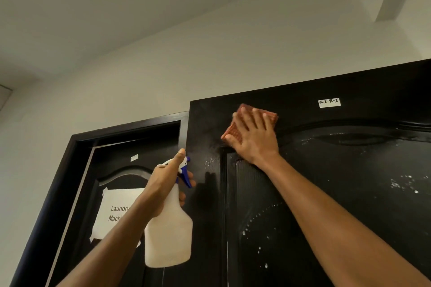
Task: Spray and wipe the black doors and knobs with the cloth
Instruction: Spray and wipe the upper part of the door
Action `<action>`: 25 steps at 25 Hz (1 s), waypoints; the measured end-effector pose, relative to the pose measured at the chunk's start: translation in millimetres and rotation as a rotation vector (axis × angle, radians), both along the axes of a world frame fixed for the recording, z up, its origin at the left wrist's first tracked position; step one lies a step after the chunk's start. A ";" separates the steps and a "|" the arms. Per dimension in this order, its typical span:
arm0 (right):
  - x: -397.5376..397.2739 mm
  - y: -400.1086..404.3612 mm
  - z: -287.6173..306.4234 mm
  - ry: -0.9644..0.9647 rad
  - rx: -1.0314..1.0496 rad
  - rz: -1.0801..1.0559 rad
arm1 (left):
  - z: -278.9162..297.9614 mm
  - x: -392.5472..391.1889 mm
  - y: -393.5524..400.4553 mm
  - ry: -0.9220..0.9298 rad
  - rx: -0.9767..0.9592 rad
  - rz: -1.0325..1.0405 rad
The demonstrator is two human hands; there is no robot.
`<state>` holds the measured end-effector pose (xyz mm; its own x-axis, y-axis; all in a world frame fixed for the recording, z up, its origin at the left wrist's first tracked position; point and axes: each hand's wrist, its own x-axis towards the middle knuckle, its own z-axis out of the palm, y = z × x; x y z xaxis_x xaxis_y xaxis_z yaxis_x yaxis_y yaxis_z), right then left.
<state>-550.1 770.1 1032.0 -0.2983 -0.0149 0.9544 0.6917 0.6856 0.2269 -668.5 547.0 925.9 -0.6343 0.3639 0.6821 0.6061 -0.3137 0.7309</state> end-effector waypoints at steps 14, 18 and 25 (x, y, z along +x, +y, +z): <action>-94.6 -60.3 -76.1 -0.610 0.228 0.057 | -57.7 -32.6 -28.3 -0.063 -0.056 0.085; -70.3 -42.4 -120.6 -0.749 0.307 -0.007 | -74.7 -14.7 -25.6 -0.107 -0.093 0.067; 33.5 5.7 -59.8 -0.102 -0.014 -0.022 | -50.5 19.7 -11.4 -0.019 -0.068 -0.022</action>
